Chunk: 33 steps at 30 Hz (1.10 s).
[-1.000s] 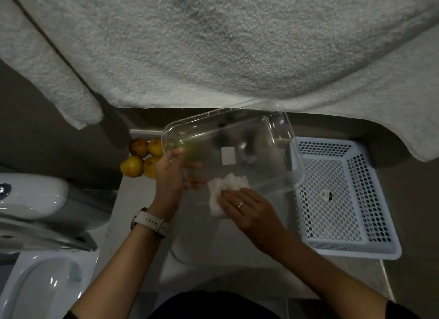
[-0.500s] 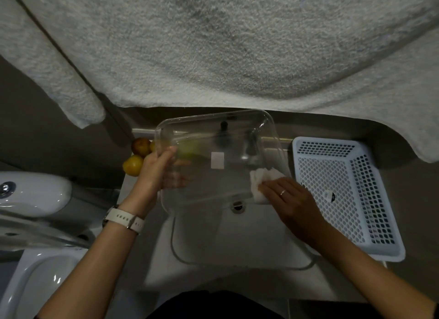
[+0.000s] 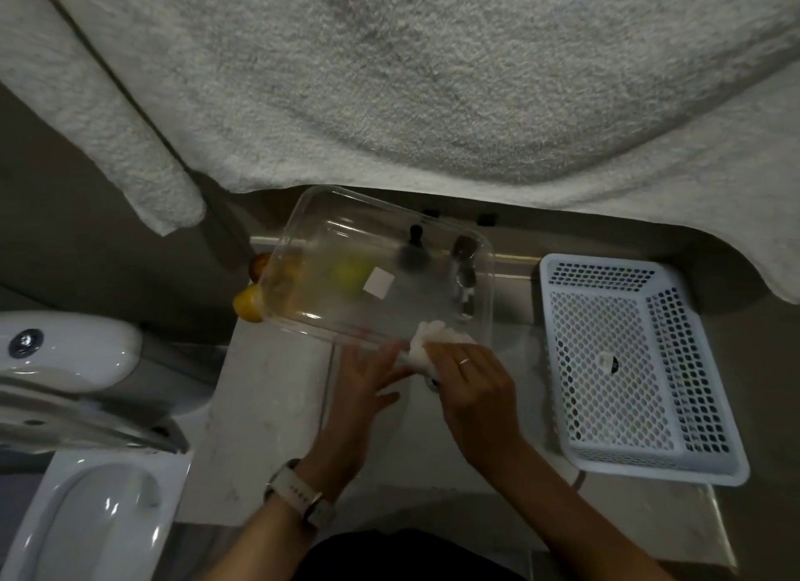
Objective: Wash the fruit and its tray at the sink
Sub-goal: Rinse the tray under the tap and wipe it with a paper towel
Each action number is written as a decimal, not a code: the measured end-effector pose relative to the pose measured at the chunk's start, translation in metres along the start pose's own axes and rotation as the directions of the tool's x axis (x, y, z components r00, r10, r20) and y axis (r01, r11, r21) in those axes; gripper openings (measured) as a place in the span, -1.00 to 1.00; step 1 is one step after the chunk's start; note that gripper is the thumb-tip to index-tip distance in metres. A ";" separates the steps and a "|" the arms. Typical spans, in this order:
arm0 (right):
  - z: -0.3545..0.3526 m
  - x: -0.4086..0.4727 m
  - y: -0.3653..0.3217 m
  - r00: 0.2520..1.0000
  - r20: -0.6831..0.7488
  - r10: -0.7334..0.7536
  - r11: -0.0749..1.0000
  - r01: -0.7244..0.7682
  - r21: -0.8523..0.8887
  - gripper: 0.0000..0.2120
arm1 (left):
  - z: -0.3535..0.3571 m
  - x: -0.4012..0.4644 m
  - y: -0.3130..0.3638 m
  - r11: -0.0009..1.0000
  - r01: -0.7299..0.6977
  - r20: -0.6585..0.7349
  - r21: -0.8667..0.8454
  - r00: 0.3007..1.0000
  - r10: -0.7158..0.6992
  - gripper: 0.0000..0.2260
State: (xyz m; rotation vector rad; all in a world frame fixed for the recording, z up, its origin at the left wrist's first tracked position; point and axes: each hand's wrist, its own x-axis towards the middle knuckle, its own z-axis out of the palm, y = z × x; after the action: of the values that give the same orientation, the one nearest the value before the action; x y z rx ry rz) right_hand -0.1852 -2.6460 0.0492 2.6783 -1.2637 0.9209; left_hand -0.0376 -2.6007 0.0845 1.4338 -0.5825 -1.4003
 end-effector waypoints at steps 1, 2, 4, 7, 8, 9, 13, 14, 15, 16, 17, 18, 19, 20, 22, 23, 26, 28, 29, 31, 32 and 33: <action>0.003 0.000 -0.005 1.000 0.004 0.001 1.000 -0.001 0.001 -0.75 | 0.003 0.002 -0.001 1.000 -0.008 -0.048 -0.024 0.999 0.006 -0.58; 0.005 0.000 -0.009 1.000 0.002 0.000 1.000 0.000 0.001 -0.75 | 0.006 0.004 -0.002 0.999 -0.021 -0.107 -0.035 0.994 0.017 -0.57; 0.007 -0.001 -0.013 1.000 -0.001 -0.011 1.000 0.011 0.002 -0.75 | 0.008 0.010 -0.005 0.999 -0.043 -0.225 -0.030 0.974 0.035 -0.63; 0.009 -0.008 -0.016 0.997 0.018 -0.068 0.998 0.069 -0.011 -0.75 | 0.011 0.021 -0.010 0.997 -0.048 -0.332 -0.059 0.943 0.025 -0.74; 0.009 -0.011 -0.017 0.996 0.028 -0.089 0.996 0.089 -0.014 -0.75 | 0.011 0.024 -0.010 0.997 -0.044 -0.349 -0.060 0.937 0.020 -0.71; 0.008 -0.014 -0.018 0.994 0.034 -0.108 0.994 0.109 -0.012 -0.76 | 0.011 0.027 -0.009 0.997 -0.047 -0.372 -0.058 0.928 0.022 -0.70; 0.005 -0.022 -0.012 0.970 0.048 -0.238 0.971 0.239 -0.023 -0.77 | 0.006 0.032 -0.008 0.995 -0.040 -0.455 -0.091 0.890 -0.006 -0.76; 0.005 -0.023 -0.009 0.961 0.049 -0.271 0.962 0.273 -0.026 -0.76 | 0.006 0.031 -0.008 0.995 -0.035 -0.464 -0.088 0.886 -0.010 -0.76; 0.004 -0.025 -0.005 0.953 0.050 -0.299 0.954 0.300 -0.025 -0.75 | 0.006 0.030 -0.009 0.997 -0.033 -0.468 -0.076 0.884 -0.006 -0.77; 0.004 -0.026 -0.001 0.944 0.048 -0.325 0.945 0.326 -0.022 -0.75 | 0.006 0.029 -0.009 0.997 -0.039 -0.463 -0.064 0.886 0.005 -0.78; 0.004 -0.027 0.003 0.935 0.044 -0.351 0.936 0.352 -0.015 -0.76 | 0.005 0.029 -0.009 0.997 -0.051 -0.449 -0.054 0.893 0.021 -0.79; 0.003 -0.029 0.008 0.925 0.044 -0.377 0.926 0.378 -0.004 -0.78 | 0.004 0.028 -0.008 0.997 -0.064 -0.433 -0.046 0.901 0.038 -0.79; 0.003 -0.030 0.012 0.915 0.050 -0.401 0.916 0.401 0.010 -0.77 | 0.004 0.028 -0.008 0.996 -0.074 -0.415 -0.043 0.909 0.049 -0.80; 0.002 -0.030 0.017 0.904 0.060 -0.423 0.906 0.422 0.022 -0.76 | 0.003 0.028 -0.006 0.996 -0.077 -0.398 -0.044 0.916 0.053 -0.81; 0.002 -0.031 0.026 0.883 0.085 -0.461 0.887 0.459 0.044 -0.70 | 0.002 0.030 -0.005 0.996 -0.074 -0.376 -0.044 0.925 0.052 -0.81; 0.002 -0.031 0.030 0.871 0.094 -0.482 0.876 0.479 0.053 -0.67 | 0.001 0.030 -0.005 0.996 -0.073 -0.370 -0.043 0.928 0.052 -0.82; 0.002 -0.029 0.041 0.830 0.082 -0.551 0.834 0.548 0.057 -0.70 | -0.001 0.029 -0.004 0.997 -0.074 -0.340 -0.026 0.939 0.061 -0.83; 0.001 -0.027 0.046 0.812 0.070 -0.579 0.815 0.575 0.071 -0.71 | -0.003 0.028 -0.004 0.997 -0.073 -0.316 -0.011 0.947 0.066 -0.83; 0.000 -0.026 0.049 0.805 0.069 -0.590 0.807 0.585 0.074 -0.70 | -0.004 0.028 -0.003 0.997 -0.070 -0.308 -0.013 0.949 0.063 -0.83; -0.002 -0.025 0.052 0.786 0.079 -0.613 0.790 0.609 0.076 -0.71 | -0.006 0.028 -0.002 0.998 -0.066 -0.295 -0.012 0.954 0.059 -0.82; -0.003 -0.024 0.054 0.779 0.083 -0.622 0.783 0.617 0.074 -0.71 | -0.006 0.027 -0.002 0.998 -0.066 -0.286 -0.011 0.956 0.060 -0.82; -0.003 -0.023 0.056 0.773 0.086 -0.629 0.777 0.625 0.071 -0.72 | -0.006 0.026 -0.002 0.998 -0.067 -0.278 -0.015 0.959 0.060 -0.82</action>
State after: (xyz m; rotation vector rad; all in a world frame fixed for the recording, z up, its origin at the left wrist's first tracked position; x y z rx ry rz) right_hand -0.2385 -2.6664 0.0278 2.8850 -0.2727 0.7038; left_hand -0.0272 -2.6203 0.0698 1.5447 -0.4251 -1.1264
